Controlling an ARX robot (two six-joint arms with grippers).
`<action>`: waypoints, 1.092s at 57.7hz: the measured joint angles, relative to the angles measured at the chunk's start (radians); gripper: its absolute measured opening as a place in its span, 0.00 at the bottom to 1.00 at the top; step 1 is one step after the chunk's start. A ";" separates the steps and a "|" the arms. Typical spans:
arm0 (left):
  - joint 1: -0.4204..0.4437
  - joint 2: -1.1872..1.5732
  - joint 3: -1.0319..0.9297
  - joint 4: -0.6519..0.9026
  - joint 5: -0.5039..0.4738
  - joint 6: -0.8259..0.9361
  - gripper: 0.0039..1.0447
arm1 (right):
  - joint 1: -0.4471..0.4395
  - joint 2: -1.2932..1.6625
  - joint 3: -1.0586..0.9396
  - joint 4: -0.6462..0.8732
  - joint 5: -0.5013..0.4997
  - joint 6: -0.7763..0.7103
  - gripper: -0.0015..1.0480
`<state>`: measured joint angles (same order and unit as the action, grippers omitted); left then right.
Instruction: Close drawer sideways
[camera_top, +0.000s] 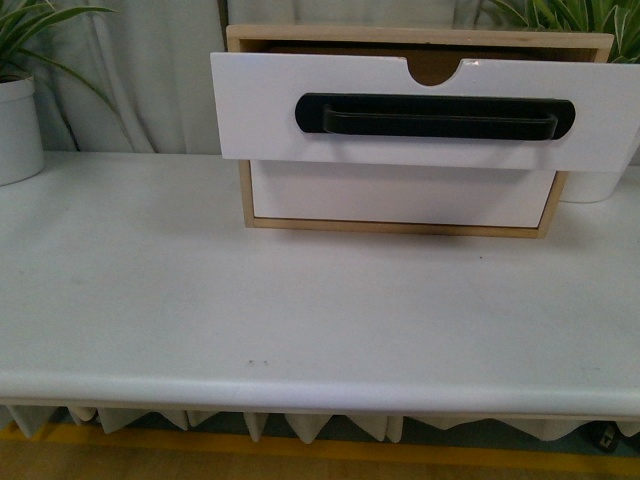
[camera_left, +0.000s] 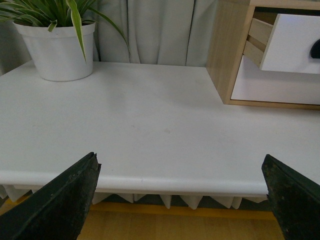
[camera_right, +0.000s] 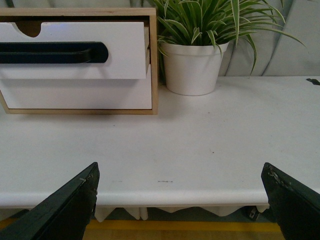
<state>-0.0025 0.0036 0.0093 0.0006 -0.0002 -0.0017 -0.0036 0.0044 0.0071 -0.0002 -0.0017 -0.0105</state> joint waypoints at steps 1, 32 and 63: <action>0.000 0.000 0.000 0.000 0.000 0.000 0.94 | 0.000 0.000 0.000 0.000 0.000 0.000 0.91; 0.000 0.000 0.000 0.000 0.000 0.000 0.94 | 0.000 0.000 0.000 0.000 0.000 0.000 0.91; 0.000 0.000 0.000 0.000 0.000 0.000 0.94 | 0.000 0.000 0.000 0.000 0.000 0.000 0.91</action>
<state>-0.0025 0.0036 0.0093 0.0006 -0.0002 -0.0017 -0.0036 0.0044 0.0071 -0.0002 -0.0017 -0.0105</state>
